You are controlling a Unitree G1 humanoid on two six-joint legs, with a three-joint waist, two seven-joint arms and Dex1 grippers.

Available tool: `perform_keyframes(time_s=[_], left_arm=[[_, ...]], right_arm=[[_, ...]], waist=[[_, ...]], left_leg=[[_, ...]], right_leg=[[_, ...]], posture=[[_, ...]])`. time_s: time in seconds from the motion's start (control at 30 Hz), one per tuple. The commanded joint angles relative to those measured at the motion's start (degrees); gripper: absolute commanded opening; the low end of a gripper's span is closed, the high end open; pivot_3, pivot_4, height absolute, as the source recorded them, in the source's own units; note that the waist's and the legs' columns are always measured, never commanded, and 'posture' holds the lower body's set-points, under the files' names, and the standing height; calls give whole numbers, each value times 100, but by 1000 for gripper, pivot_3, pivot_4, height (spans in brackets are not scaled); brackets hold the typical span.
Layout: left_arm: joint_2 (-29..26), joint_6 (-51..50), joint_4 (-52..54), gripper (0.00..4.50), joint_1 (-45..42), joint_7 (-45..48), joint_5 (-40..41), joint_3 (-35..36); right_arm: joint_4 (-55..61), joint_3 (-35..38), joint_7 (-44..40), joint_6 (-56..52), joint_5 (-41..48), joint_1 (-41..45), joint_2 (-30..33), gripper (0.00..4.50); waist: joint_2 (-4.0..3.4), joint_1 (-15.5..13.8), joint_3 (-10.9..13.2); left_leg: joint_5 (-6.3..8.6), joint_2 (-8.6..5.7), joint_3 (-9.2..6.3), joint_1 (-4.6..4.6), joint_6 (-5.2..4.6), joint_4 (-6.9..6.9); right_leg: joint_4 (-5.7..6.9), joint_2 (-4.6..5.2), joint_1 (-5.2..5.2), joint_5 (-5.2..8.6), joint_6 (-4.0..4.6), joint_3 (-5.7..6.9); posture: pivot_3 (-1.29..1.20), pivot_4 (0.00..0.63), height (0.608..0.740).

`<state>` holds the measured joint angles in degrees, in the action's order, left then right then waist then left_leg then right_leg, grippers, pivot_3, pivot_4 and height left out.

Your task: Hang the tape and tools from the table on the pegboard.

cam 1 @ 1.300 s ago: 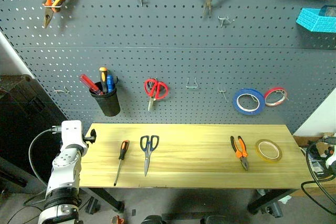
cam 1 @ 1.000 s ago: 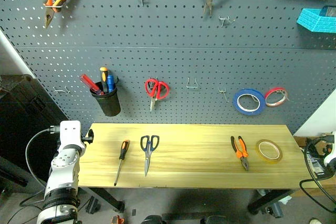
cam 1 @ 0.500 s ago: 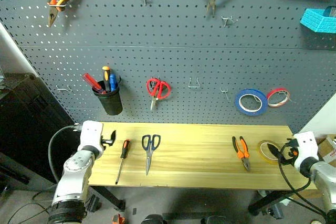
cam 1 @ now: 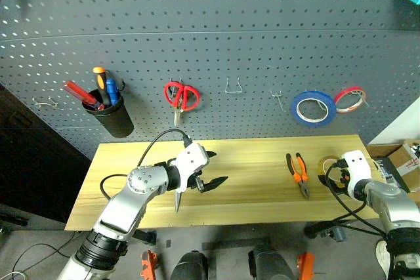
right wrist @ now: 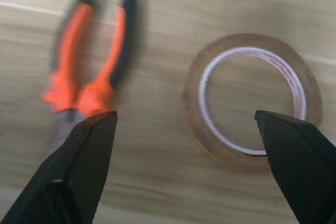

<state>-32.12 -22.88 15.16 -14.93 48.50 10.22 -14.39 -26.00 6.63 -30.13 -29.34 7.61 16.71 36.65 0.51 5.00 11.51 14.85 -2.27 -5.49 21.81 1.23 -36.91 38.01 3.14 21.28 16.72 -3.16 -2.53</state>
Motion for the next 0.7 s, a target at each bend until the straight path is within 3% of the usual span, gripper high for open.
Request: perform_keyframes(time_s=[0.03, 0.3, 0.33, 0.4, 0.7], left_arm=[[15, -150, 258, 4032, -248, 182, 155, -40], [-77, -256, 301, 4032, -329, 283, 177, 54], [-99, -263, 325, 4046, -310, 287, 179, 64], [-136, -275, 374, 4052, -276, 285, 190, 86], [-185, -433, 645, 4052, -147, 431, 538, 198]], right_arm=[[-892, -163, -252, 326, -229, 535, 170, 4500], [-3490, -722, -669, 1079, -905, 2081, 287, 4500], [-3736, -759, -788, 1039, -939, 2240, 282, 4316], [-4055, -811, -972, 1003, -1005, 2424, 266, 3882], [-4270, -967, -1232, 1119, -1236, 2512, 88, 782]], waist=[[14, 6, 77], [35, 2, 301], [40, 1, 316], [58, -13, 343], [80, -34, 362]], left_leg=[[0, -2, 1, 20, 0, -3], [4, -3, 4, 29, -5, -3], [4, -3, 5, 29, -4, -4], [4, -2, 2, 29, -4, -4], [7, -2, -4, 34, 3, -6]], right_leg=[[1, 2, 18, 0, 0, 0], [-5, 4, 25, 0, -1, 0], [-5, 4, 26, 0, -1, -1], [-4, 4, 26, 0, -1, 2], [-10, 6, 25, 0, -1, 5]], posture=[[-110, 255, 740], [-60, 283, 740], [-49, 284, 740], [-41, 284, 740], [-36, 272, 740]])
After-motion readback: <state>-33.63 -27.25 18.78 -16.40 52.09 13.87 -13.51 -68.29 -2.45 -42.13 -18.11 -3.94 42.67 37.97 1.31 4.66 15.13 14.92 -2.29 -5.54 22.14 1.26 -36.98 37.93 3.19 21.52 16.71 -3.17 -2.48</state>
